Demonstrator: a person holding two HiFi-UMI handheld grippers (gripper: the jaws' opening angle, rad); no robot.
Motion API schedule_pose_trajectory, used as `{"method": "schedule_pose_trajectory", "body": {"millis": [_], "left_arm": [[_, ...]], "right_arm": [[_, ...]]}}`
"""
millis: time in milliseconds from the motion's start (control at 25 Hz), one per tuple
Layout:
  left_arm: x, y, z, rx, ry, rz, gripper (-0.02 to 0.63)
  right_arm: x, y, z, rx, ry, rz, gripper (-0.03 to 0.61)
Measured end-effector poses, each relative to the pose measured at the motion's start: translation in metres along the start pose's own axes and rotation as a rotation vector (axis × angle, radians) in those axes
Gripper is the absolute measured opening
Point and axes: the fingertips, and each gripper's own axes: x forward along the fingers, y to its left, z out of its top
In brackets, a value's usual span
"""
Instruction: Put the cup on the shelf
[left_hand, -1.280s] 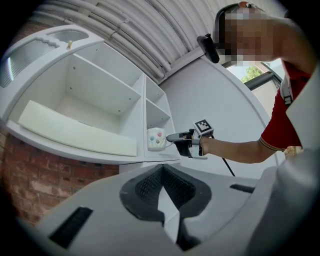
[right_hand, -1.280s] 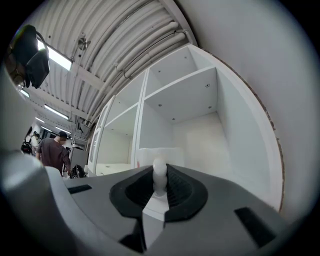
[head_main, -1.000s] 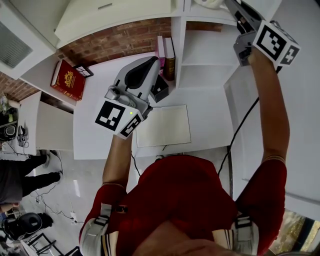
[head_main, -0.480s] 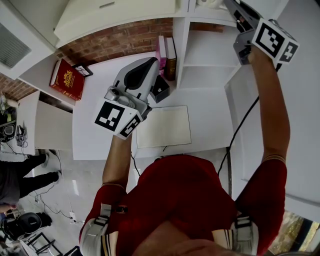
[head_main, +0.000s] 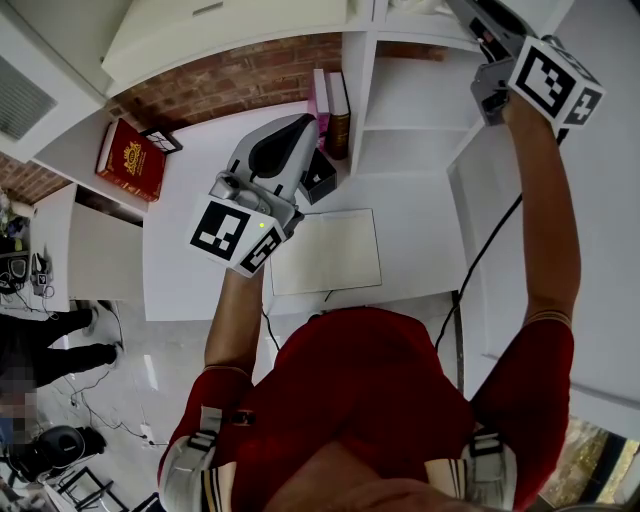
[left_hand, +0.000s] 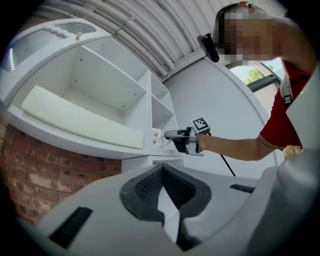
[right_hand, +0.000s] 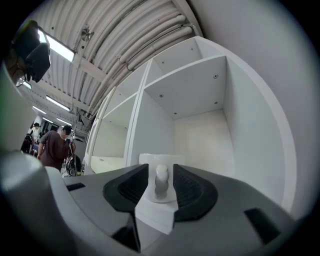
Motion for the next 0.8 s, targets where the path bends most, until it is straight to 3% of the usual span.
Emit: {"method": "schedule_pose_trajectory", "body": {"millis": [400, 800], "left_arm": [[0.002, -0.006, 0.004, -0.001, -0.008, -0.011, 0.005], [0.004, -0.018, 0.007, -0.011, -0.016, -0.02, 0.005]], "right_arm": [[-0.038, 0.015, 0.005, -0.103, -0.034, -0.031, 0.155], [-0.086, 0.061, -0.017, -0.077, -0.103, 0.017, 0.087]]}}
